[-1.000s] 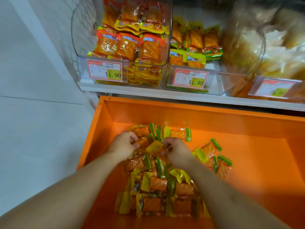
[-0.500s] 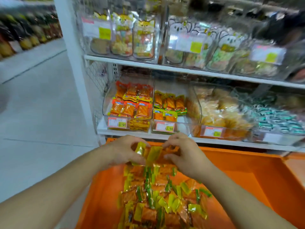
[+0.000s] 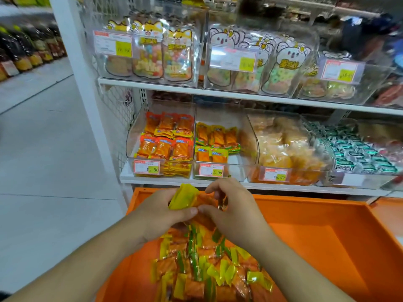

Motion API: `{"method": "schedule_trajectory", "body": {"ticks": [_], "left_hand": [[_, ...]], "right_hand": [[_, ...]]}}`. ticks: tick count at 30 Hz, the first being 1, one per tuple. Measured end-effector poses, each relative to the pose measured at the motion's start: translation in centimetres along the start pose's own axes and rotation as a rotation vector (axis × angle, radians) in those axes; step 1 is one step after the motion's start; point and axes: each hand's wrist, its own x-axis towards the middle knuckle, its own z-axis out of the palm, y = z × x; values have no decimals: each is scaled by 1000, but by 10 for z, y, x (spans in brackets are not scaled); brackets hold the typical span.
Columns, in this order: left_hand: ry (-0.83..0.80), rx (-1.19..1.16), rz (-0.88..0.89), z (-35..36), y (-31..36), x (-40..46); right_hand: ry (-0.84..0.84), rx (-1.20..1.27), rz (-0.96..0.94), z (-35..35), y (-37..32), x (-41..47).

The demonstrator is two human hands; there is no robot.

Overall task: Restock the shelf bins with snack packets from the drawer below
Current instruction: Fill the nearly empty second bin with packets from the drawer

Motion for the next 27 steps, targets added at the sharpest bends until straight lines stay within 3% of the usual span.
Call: {"method": "schedule_trajectory", "body": {"ticks": [2, 7, 15, 19, 24, 27], "left_hand": [[-4, -17, -9, -5, 2, 8], [24, -58, 3, -21, 3, 21], [277, -397, -127, 0, -6, 29], [200, -590, -159, 14, 4, 16], [156, -704, -79, 15, 10, 8], [218, -647, -59, 10, 8, 6]], "right_hand": [[-32, 10, 16, -4, 3, 9], [-305, 127, 122, -21, 8, 26], [-12, 253, 192, -17, 3, 31], [138, -44, -78, -10, 3, 22], [101, -342, -341, 0, -9, 3], [-12, -331, -409, 1, -18, -2]]}}
